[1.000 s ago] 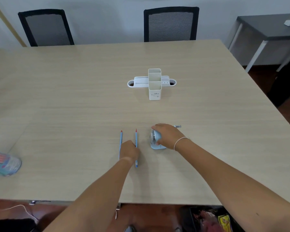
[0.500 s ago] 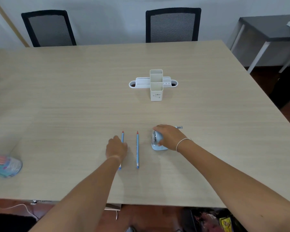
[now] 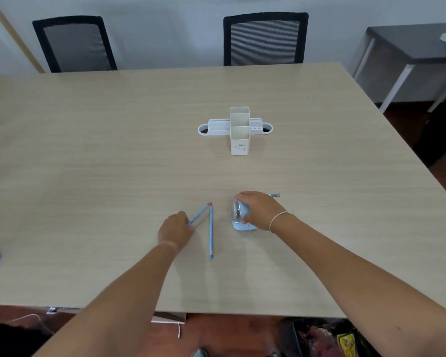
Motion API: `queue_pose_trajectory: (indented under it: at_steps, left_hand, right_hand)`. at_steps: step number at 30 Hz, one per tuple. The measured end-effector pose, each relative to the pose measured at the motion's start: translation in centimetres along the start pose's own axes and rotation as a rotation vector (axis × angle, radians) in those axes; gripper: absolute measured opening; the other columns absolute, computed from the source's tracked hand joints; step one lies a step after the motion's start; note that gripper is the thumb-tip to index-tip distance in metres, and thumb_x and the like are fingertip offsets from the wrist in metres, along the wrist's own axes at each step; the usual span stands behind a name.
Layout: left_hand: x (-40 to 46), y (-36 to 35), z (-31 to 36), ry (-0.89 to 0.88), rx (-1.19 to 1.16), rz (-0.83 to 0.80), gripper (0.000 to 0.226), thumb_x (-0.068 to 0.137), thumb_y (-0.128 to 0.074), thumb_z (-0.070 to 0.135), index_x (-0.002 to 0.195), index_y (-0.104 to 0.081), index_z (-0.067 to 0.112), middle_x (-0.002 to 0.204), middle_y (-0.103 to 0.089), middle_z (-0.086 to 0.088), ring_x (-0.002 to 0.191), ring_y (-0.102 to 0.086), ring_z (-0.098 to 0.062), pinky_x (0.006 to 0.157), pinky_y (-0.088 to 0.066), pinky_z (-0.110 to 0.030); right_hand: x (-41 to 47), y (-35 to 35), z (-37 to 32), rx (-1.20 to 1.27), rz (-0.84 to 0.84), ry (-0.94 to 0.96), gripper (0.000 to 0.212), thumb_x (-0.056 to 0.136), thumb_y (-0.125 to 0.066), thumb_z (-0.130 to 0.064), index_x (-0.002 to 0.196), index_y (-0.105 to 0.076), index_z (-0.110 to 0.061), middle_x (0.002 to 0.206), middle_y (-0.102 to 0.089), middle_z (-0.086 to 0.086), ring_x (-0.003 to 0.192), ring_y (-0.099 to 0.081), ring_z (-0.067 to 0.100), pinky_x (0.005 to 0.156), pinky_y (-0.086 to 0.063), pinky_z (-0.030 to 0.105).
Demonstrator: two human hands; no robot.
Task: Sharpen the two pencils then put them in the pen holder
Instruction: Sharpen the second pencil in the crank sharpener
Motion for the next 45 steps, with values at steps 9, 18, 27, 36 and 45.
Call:
queue_pose_trajectory:
  at_steps: [9, 18, 27, 36, 45]
  left_hand:
    - [0.1, 2.6, 2.9, -0.385, 0.15, 0.066, 0.015, 0.091, -0.049, 0.018, 0.101, -0.059, 0.017, 0.103, -0.066, -0.001, 0.098, -0.053, -0.025, 0.086, -0.041, -0.035]
    - [0.0, 2.6, 3.7, -0.412, 0.138, 0.057, 0.016, 0.092, -0.048, 0.017, 0.102, -0.06, 0.018, 0.104, -0.065, -0.002, 0.098, -0.052, -0.026, 0.086, -0.042, -0.036]
    - [-0.3, 2.1, 5.2, -0.468, 0.072, 0.031, 0.017, 0.092, -0.049, 0.017, 0.103, -0.063, 0.019, 0.105, -0.066, 0.001, 0.099, -0.054, -0.025, 0.088, -0.042, -0.036]
    - [0.6, 0.9, 6.2, -0.506, 0.119, -0.068, 0.027, 0.096, -0.047, 0.015, 0.113, -0.067, 0.015, 0.108, -0.064, -0.005, 0.103, -0.057, -0.023, 0.09, -0.046, -0.034]
    - [0.7, 0.7, 6.9, -0.564, 0.187, -0.076, 0.03, 0.096, -0.044, 0.009, 0.115, -0.067, 0.011, 0.11, -0.062, -0.01, 0.101, -0.059, -0.03, 0.084, -0.046, -0.035]
  right_hand:
    - [-0.2, 0.1, 0.0, 0.012, -0.006, -0.011, 0.055, 0.077, -0.067, -0.009, 0.128, -0.045, -0.009, 0.135, -0.049, 0.007, 0.126, -0.042, 0.025, 0.103, -0.037, 0.036]
    - [-0.1, 0.1, 0.1, 0.014, -0.005, -0.016, 0.046, 0.075, -0.067, -0.006, 0.119, -0.051, -0.004, 0.127, -0.054, 0.009, 0.119, -0.049, 0.027, 0.098, -0.041, 0.042]
    - [-0.1, 0.0, 0.1, -0.002, -0.006, -0.015, 0.052, 0.076, -0.067, -0.009, 0.124, -0.047, -0.007, 0.133, -0.05, 0.008, 0.124, -0.044, 0.026, 0.102, -0.039, 0.042]
    - [-0.1, 0.0, 0.2, 0.015, -0.009, -0.025, 0.063, 0.078, -0.067, -0.013, 0.134, -0.038, -0.012, 0.141, -0.044, 0.005, 0.131, -0.037, 0.024, 0.106, -0.034, 0.036]
    - [-0.1, -0.2, 0.4, 0.027, 0.029, -0.021, 0.062, 0.08, -0.065, -0.011, 0.135, -0.037, -0.013, 0.143, -0.041, 0.002, 0.133, -0.033, 0.021, 0.107, -0.033, 0.034]
Point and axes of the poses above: each hand's wrist, its own x-axis towards the middle knuckle, its own y-axis out of the back of the hand, z = x × y, the point moved 6 cm from there along x, towards the middle knuckle
